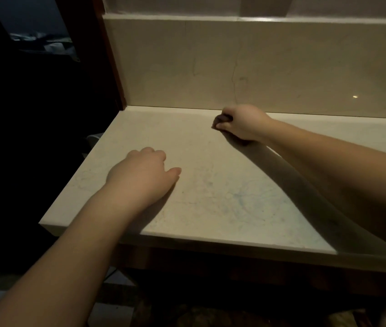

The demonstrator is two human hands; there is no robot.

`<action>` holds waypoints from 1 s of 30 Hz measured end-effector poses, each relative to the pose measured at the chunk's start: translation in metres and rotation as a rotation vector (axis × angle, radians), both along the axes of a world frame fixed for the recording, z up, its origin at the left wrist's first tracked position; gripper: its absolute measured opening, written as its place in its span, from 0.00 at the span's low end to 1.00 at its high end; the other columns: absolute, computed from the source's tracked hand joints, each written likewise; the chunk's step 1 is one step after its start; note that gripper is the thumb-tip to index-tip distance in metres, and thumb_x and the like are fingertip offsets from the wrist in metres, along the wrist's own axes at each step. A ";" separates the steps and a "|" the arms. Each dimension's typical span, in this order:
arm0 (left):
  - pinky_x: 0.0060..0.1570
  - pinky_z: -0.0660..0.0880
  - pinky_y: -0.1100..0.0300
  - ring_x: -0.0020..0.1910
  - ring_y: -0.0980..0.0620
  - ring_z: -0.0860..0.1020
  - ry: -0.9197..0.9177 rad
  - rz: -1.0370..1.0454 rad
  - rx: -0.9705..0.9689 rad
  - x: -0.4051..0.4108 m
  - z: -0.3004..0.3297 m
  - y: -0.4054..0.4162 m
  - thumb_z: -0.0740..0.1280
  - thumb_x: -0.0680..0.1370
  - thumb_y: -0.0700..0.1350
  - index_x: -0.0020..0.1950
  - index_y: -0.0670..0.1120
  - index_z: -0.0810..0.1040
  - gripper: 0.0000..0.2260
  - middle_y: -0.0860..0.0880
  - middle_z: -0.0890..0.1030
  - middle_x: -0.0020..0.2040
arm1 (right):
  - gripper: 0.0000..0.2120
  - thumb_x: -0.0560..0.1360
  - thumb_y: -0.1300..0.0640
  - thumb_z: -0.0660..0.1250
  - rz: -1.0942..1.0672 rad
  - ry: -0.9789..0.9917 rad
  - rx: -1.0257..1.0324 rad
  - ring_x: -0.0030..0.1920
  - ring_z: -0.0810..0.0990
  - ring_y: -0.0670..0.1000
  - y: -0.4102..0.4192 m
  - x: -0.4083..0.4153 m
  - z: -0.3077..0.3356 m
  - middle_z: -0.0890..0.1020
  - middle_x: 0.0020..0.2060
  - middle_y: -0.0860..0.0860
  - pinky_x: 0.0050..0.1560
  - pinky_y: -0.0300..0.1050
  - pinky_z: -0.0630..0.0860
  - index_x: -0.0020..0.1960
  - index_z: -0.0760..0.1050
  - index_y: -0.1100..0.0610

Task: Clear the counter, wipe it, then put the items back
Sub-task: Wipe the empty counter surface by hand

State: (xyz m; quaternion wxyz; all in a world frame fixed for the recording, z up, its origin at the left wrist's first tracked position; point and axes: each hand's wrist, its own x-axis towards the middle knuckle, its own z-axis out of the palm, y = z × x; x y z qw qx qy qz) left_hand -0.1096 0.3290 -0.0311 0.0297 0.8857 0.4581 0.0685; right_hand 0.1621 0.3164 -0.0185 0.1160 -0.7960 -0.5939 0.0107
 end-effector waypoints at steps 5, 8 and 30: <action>0.49 0.75 0.49 0.53 0.48 0.71 0.070 -0.050 -0.079 0.022 0.002 -0.009 0.55 0.76 0.66 0.58 0.51 0.73 0.23 0.50 0.71 0.53 | 0.13 0.75 0.42 0.64 0.133 -0.062 -0.019 0.40 0.69 0.52 -0.052 -0.001 -0.007 0.72 0.37 0.47 0.37 0.46 0.62 0.39 0.67 0.48; 0.48 0.74 0.49 0.50 0.48 0.70 0.110 -0.025 -0.073 0.030 0.000 -0.008 0.55 0.76 0.67 0.56 0.51 0.73 0.23 0.51 0.68 0.47 | 0.15 0.75 0.42 0.63 0.101 -0.049 -0.004 0.40 0.69 0.52 -0.050 0.003 -0.007 0.71 0.36 0.46 0.36 0.47 0.62 0.36 0.65 0.48; 0.30 0.59 0.57 0.49 0.48 0.74 0.247 -0.043 0.120 0.031 -0.001 -0.009 0.50 0.75 0.71 0.54 0.53 0.73 0.26 0.51 0.75 0.61 | 0.12 0.76 0.44 0.63 -0.193 -0.126 0.036 0.45 0.75 0.58 -0.027 0.072 -0.007 0.81 0.46 0.56 0.37 0.45 0.62 0.40 0.68 0.50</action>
